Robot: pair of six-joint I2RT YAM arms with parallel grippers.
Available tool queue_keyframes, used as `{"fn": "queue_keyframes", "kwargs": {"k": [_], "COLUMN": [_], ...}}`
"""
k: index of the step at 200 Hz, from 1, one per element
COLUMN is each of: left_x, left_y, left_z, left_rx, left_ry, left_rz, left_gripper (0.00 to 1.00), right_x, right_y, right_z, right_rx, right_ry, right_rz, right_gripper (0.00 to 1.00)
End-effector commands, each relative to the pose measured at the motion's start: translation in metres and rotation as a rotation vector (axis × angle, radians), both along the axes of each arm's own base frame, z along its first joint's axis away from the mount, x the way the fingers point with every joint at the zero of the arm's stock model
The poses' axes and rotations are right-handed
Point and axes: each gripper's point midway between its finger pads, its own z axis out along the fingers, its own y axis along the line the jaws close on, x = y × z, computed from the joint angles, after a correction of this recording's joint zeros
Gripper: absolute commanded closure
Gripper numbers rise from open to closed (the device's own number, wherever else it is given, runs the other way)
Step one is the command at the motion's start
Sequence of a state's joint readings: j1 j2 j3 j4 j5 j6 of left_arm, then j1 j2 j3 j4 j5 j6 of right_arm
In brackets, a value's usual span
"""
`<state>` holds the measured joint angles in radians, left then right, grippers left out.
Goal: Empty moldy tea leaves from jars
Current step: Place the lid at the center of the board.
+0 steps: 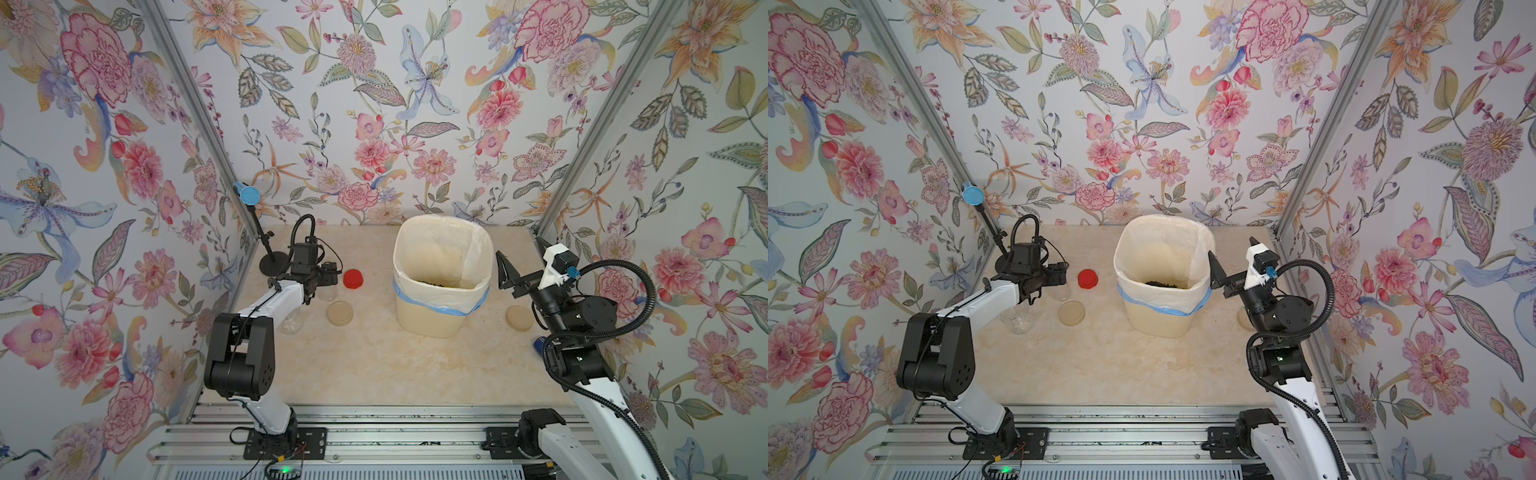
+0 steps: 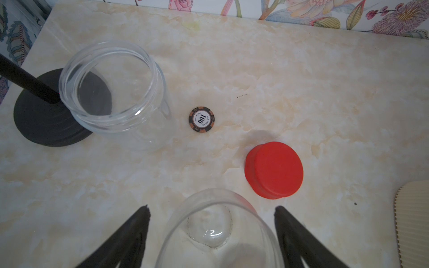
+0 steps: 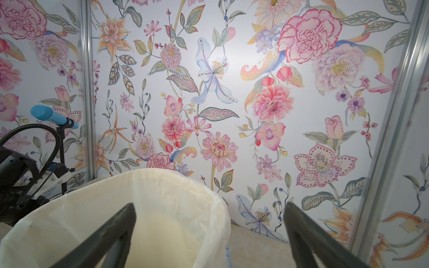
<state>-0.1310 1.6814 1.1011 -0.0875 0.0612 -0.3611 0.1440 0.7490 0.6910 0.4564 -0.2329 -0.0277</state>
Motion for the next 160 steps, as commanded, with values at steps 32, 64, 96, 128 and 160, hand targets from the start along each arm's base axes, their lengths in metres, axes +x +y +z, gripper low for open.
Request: {"fn": "queue_keyframes", "kwargs": {"k": [32, 64, 96, 128, 160], "left_x": [0.008, 0.002, -0.020, -0.053, -0.071], "left_y": [-0.005, -0.003, 0.009, 0.021, 0.046], "left_z": [0.038, 0.082, 0.145, 0.174, 0.148], "left_rx": [-0.039, -0.059, -0.066, 0.011, 0.127], "left_ry": [-0.092, -0.199, -0.377, -0.515, -0.503], "left_rz": [-0.018, -0.010, 0.042, 0.043, 0.134], "left_gripper": [0.00, 0.00, 0.00, 0.00, 0.00], "right_x": [-0.002, -0.001, 0.002, 0.007, 0.010], "right_y": [0.000, -0.003, -0.012, -0.046, -0.077], "right_z": [0.008, 0.008, 0.008, -0.002, -0.030], "right_rx": [0.021, 0.025, 0.049, 0.112, 0.150], "right_ry": [-0.012, -0.009, 0.004, 0.046, 0.115], "right_rz": [0.020, 0.005, -0.045, -0.228, -0.389], "right_gripper": [0.00, 0.00, 0.00, 0.00, 0.00]}}
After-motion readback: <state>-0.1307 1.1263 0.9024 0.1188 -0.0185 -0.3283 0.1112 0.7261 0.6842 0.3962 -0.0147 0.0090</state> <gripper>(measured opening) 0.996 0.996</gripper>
